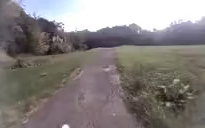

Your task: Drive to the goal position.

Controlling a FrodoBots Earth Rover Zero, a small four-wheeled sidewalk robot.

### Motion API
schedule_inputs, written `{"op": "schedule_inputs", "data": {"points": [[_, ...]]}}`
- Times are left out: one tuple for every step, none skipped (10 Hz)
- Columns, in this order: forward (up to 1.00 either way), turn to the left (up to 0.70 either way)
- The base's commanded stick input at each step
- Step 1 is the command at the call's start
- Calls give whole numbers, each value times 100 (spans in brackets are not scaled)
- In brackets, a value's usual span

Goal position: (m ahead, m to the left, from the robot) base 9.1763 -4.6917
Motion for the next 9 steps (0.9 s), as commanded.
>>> {"op": "schedule_inputs", "data": {"points": [[100,0],[100,0],[100,0],[100,0],[100,0],[100,0],[100,0],[100,0],[100,0]]}}
